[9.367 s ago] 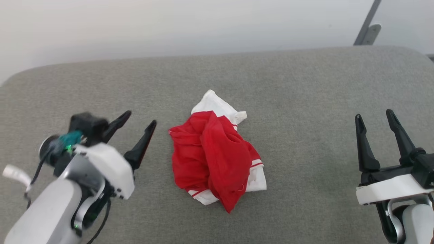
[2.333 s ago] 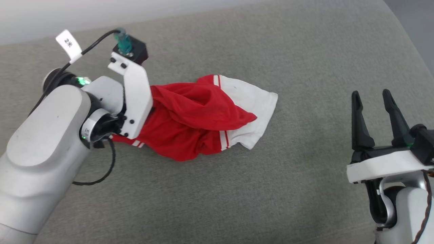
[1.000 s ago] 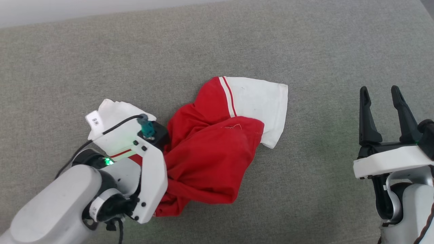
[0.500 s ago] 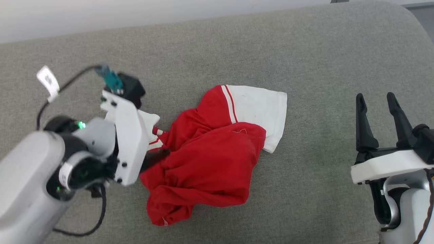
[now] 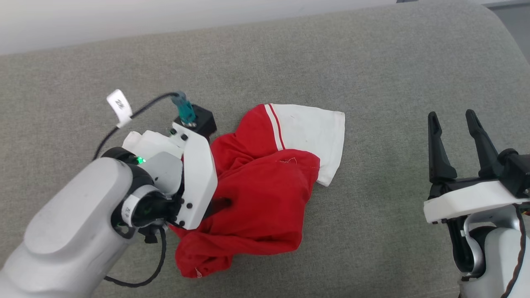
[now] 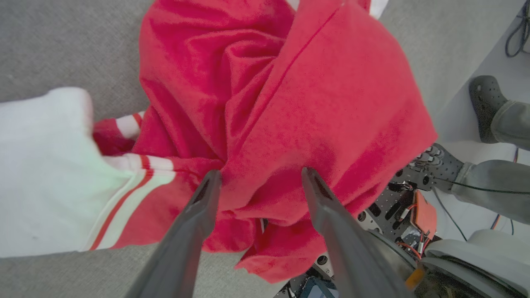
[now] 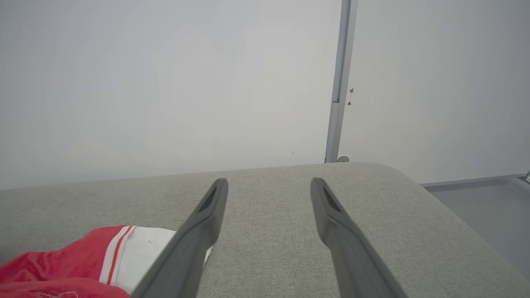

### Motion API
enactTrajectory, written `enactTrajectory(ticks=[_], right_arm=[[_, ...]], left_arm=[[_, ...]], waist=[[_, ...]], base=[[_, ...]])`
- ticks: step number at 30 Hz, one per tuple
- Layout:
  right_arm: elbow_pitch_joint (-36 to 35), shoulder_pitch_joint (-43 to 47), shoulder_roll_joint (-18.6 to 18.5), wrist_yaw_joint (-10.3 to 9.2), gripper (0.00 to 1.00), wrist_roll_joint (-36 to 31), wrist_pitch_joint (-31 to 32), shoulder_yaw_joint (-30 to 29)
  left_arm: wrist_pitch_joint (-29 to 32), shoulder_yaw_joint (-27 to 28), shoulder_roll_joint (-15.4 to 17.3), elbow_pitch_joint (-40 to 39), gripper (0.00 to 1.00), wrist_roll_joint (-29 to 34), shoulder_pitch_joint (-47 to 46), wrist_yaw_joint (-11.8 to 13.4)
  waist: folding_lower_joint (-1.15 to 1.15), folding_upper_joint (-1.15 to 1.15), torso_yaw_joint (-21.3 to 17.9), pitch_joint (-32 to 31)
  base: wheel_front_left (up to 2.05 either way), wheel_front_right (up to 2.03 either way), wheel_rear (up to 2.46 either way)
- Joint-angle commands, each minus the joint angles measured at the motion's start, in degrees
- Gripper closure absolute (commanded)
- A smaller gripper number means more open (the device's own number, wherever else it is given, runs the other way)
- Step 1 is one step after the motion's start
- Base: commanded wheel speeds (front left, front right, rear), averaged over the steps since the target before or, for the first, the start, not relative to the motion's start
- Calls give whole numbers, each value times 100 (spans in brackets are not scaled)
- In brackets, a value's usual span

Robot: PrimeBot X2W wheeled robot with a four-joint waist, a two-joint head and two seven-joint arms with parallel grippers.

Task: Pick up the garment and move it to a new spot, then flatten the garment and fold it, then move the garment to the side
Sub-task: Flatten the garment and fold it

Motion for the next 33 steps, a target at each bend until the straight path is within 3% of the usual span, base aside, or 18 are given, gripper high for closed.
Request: enactTrajectory(ticks=[1, 4, 5, 6, 7, 14, 19, 20, 21, 22, 27, 33], right_arm=[[-11, -64, -2, 0, 0, 6, 13, 7], [-20, -74, -1, 0, 0, 9, 11, 4], [-14, -75, -2, 0, 0, 10, 8, 1], [-8, -81, -2, 0, 0, 10, 6, 2], [-4, -91, -1, -1, 0, 9, 4, 5], [-10, -106, -1, 0, 0, -31, -11, -37], [3, -107, -1, -1, 0, -4, 0, -59], [7, -114, -2, 0, 0, -5, 1, -60], [13, -120, -2, 0, 0, -3, 5, -51], [17, -132, -1, 0, 0, 16, 8, -45], [16, -161, -2, 0, 0, 3, 26, -24], [0, -110, -1, 0, 0, 1, 28, -10]], left_arm=[[-43, -6, -3, 40, 0, 63, 44, -31], [-133, -106, -133, 315, 0, 88, 74, -150], [-143, -122, -157, 417, 54, 52, 88, -181], [-135, -141, -188, 490, 93, 16, 90, -228], [-164, -136, -234, 536, 100, -2, 78, -248], [44, -134, -401, 265, 100, -418, 291, -222], [211, -268, -300, -185, 100, -508, 612, -87], [185, -295, -274, -259, 94, -484, 654, -101], [129, -290, -267, -313, 6, -469, 685, -120], [90, -268, -259, -334, 0, -472, 720, -102], [-87, 80, -214, -423, 0, -612, 592, 82], [-86, 504, 60, -442, 0, -547, 187, 338]], waist=[[0, 0, -8, 19], [0, 0, -17, 66], [0, 0, -16, 76], [0, 0, -15, 85], [0, 0, -13, 92], [0, 0, 26, 97], [0, 0, 71, 111], [0, 0, 81, 115], [0, 0, 90, 119], [0, 0, 98, 121], [0, 0, 121, 94], [0, 0, 129, 54]], base=[[0, 0, 0], [0, 0, 0], [0, 0, 0], [0, 0, 0], [0, 0, 0], [0, 0, 0], [0, 0, 0], [0, 0, 0], [0, 0, 0], [0, 0, 0], [0, 0, 0], [0, 0, 0]])
